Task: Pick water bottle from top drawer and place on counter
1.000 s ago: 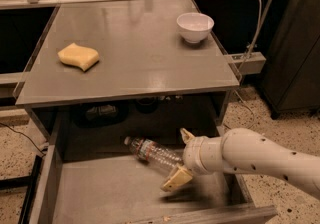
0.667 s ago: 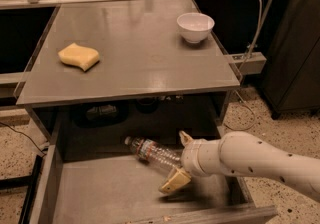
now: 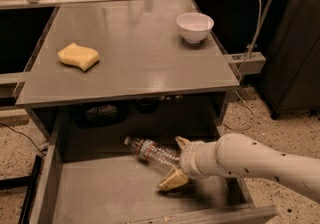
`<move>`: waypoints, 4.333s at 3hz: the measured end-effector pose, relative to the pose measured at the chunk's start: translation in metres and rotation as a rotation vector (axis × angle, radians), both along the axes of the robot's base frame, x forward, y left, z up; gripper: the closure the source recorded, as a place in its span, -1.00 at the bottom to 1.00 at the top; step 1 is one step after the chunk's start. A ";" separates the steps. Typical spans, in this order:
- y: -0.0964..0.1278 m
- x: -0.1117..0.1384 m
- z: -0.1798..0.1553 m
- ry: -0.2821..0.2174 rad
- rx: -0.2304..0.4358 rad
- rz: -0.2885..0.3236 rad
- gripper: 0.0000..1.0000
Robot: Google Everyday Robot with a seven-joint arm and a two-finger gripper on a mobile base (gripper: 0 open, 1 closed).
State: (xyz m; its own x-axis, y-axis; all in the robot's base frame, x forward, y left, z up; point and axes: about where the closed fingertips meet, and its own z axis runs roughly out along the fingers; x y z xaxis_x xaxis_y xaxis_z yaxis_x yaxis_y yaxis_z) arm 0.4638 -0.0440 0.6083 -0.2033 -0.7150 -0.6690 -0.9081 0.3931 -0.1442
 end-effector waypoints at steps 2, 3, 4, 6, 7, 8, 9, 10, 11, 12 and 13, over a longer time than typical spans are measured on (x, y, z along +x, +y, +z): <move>0.000 0.000 0.000 0.000 0.000 0.000 0.23; 0.000 0.000 0.000 0.000 0.000 0.000 0.71; -0.001 -0.002 0.009 0.010 -0.013 0.016 1.00; -0.012 -0.003 0.080 0.004 -0.002 0.134 1.00; -0.024 -0.004 0.131 -0.033 -0.004 0.192 1.00; -0.032 -0.003 0.187 -0.092 -0.034 0.217 1.00; -0.037 0.009 0.250 -0.164 -0.081 0.212 1.00; -0.045 0.027 0.314 -0.245 -0.123 0.187 1.00; -0.045 0.027 0.314 -0.245 -0.123 0.187 1.00; -0.046 0.040 0.316 -0.250 -0.135 0.183 1.00; -0.049 0.080 0.313 -0.244 -0.163 0.157 1.00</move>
Offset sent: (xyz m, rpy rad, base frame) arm 0.0000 0.0000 0.0000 0.0000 0.0000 0.0000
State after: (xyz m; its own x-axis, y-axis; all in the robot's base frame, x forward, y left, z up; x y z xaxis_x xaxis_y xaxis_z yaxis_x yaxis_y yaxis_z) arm 0.5440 -0.0929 0.9215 0.0698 -0.8263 -0.5588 -0.8866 0.2054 -0.4144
